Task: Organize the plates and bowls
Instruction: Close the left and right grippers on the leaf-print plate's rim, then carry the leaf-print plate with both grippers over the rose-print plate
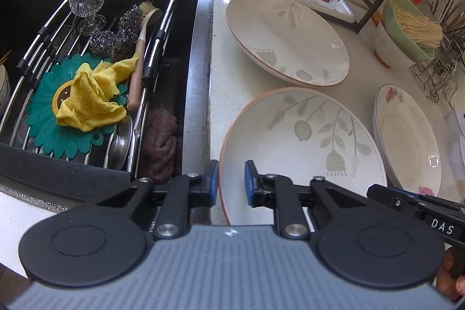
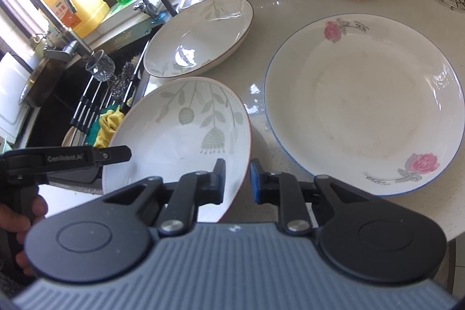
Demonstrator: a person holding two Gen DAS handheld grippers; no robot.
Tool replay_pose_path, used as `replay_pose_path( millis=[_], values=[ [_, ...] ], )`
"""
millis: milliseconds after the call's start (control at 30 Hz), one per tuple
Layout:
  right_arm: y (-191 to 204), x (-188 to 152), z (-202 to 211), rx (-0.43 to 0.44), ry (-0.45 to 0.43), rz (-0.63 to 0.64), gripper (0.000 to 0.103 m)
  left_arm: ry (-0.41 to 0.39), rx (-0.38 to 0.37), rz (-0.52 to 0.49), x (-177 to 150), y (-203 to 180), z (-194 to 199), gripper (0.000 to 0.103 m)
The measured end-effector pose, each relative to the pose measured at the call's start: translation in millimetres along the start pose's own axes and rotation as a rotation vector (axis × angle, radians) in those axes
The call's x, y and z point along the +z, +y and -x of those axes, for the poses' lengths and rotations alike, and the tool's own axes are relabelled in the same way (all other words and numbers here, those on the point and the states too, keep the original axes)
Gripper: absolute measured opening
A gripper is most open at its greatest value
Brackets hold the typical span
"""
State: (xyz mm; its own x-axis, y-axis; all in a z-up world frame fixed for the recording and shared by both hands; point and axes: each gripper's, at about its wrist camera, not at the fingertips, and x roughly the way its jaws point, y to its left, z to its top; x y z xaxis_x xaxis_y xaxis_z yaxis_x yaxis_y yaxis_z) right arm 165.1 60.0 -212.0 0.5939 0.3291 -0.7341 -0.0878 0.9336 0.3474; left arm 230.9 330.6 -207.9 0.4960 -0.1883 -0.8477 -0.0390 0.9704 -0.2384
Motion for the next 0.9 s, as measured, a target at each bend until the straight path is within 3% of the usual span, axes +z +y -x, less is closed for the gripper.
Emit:
replay_pose_path(
  millis=[200,333,767,900],
  values=[
    [1,-2,-11,0.001,0.0,0.024,0.017,-0.026,-0.047,0.006,2,8,-4,0.012],
    [0,1,-10,0.003,0.006,0.017,0.018,0.01,-0.092,-0.016,6,11,-3,0.012],
    [14,25,27,-0.002,0.026,0.017,0.018,0.044,-0.16,-0.021,32,3,51,0.012],
    [17,34,45,-0.012,0.018,0.006,0.018,0.043,-0.142,-0.048,40,-13,69,0.012]
  ],
)
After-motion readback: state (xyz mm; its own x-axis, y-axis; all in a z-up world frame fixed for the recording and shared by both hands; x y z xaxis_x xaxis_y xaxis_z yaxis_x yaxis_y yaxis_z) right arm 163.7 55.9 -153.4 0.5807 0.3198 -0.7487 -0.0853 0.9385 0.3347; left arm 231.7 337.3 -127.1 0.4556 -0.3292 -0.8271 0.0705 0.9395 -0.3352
